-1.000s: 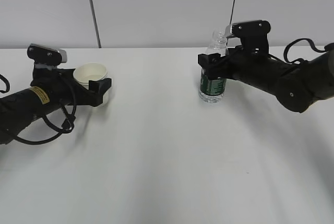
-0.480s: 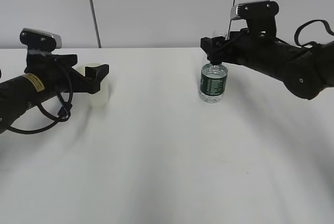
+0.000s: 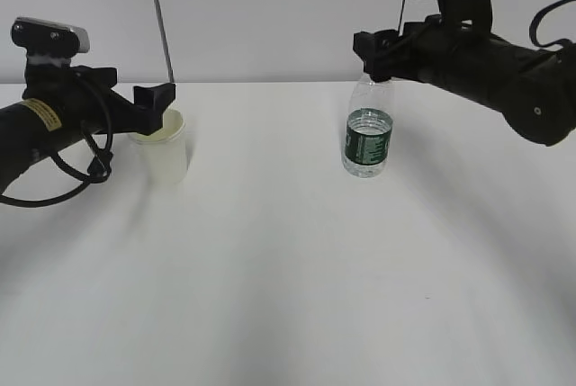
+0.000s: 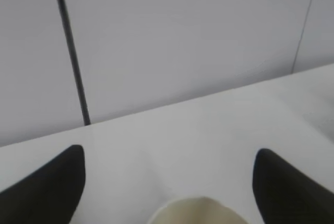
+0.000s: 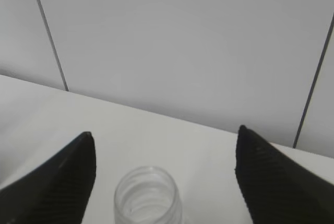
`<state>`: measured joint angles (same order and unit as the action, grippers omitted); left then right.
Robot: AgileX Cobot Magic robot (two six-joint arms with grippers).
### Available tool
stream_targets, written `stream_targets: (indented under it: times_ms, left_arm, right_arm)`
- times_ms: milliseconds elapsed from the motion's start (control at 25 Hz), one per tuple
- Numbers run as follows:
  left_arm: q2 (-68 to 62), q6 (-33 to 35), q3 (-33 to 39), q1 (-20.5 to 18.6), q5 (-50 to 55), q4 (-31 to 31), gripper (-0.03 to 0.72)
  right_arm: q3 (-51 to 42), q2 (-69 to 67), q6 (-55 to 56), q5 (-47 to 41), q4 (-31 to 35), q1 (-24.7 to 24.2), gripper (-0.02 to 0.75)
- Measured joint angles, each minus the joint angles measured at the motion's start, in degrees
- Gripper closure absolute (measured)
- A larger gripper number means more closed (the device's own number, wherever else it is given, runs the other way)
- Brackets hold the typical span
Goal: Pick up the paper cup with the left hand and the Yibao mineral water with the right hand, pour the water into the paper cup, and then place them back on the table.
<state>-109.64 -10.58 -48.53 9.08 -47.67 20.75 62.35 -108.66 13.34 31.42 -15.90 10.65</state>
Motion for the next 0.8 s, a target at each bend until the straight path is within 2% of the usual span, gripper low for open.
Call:
stream_targets:
  times_ms: [160, 200, 240, 280, 440, 480, 600, 800]
  left_arm:
    - [3.22, 0.00, -0.17, 0.00, 2.82, -3.35, 0.098]
    - [3.92, 0.00, -0.67, 0.00, 4.66, -3.61, 0.098]
    - [4.52, 0.00, -1.30, 0.00, 6.43, -3.89, 0.101]
    - [5.21, 0.00, -2.01, 0.00, 7.96, -4.13, 0.106]
    - [7.42, -0.02, -5.20, 0.00, 16.26, -5.06, 0.113]
    - [7.89, -0.02, -5.91, 0.00, 18.68, -5.27, 0.114]
    - [9.02, -0.07, -8.71, 0.00, 26.68, -6.69, 0.115]
    - [9.38, -0.14, -15.66, 0.00, 42.11, -7.64, 0.115]
  right_arm:
    - [1.99, 1.02, 0.00, -2.62, 0.51, 0.00, 0.150]
    - [5.92, 1.88, 0.00, -8.95, 0.61, 0.00, 0.158]
    - [5.92, 1.88, 0.00, -9.36, 0.61, 0.00, 0.158]
    - [8.20, 2.11, 0.00, -13.51, 0.61, 0.00, 0.159]
    - [8.20, 2.24, 0.00, -13.51, 0.61, 0.00, 0.159]
    - [13.39, 2.47, 0.00, -22.64, 0.61, 0.00, 0.161]
    - [14.11, 2.74, 0.00, -24.22, 0.61, 0.00, 0.162]
    - [19.71, 3.84, 0.00, -34.99, 0.86, 0.00, 0.163]
